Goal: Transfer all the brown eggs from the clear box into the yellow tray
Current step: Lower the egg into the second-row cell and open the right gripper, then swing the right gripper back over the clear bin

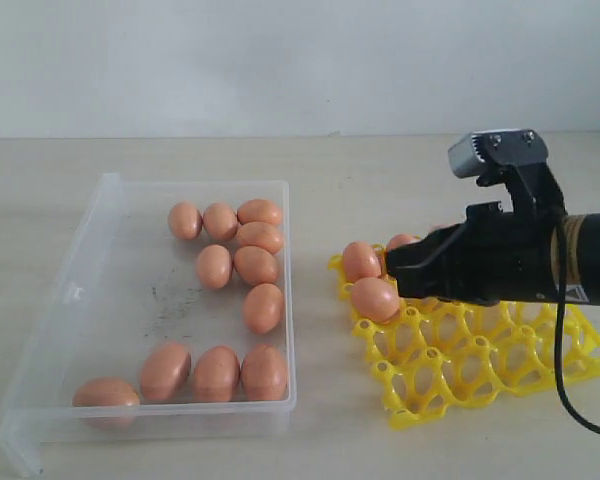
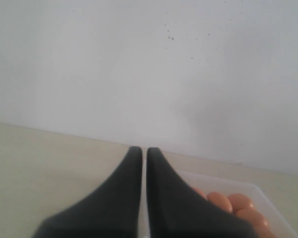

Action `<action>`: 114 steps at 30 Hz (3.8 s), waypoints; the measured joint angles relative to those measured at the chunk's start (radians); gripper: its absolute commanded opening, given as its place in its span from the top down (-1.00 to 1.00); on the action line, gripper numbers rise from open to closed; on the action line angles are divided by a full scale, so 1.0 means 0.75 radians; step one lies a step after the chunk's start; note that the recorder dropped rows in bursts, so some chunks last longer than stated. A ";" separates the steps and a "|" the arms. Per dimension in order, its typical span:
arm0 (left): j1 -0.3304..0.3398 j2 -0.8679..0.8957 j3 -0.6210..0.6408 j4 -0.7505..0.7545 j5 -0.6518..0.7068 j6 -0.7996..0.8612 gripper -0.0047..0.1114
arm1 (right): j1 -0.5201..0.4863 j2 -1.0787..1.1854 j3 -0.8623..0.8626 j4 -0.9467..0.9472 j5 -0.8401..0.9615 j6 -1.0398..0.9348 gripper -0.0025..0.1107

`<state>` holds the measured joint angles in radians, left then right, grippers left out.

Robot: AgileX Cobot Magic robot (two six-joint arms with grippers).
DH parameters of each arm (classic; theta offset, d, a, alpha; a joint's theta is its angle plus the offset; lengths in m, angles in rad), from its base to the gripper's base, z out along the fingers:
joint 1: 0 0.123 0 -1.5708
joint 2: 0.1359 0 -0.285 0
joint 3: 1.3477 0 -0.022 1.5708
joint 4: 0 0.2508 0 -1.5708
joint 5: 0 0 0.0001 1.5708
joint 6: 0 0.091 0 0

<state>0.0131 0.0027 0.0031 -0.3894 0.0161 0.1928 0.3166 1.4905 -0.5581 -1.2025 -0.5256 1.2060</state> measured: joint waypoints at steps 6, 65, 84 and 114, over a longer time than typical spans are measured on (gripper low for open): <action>0.000 0.000 0.000 0.000 0.000 0.000 0.85 | 0.000 0.147 -0.006 -0.041 0.071 0.069 0.94; 0.000 0.000 0.000 0.000 0.000 0.000 0.85 | 0.183 0.280 -0.356 0.119 0.597 -0.053 0.96; 0.000 0.000 0.000 0.000 0.000 0.000 0.85 | 0.542 0.124 -0.211 -0.001 0.495 -0.031 0.96; 0.000 0.000 0.000 0.000 0.000 0.000 0.85 | 1.062 0.396 -0.698 -0.734 1.497 -1.115 0.96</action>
<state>0.0131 0.0027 0.0031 -0.3894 0.0161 0.1928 1.1133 1.7874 -1.0818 -1.7530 0.5975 0.3696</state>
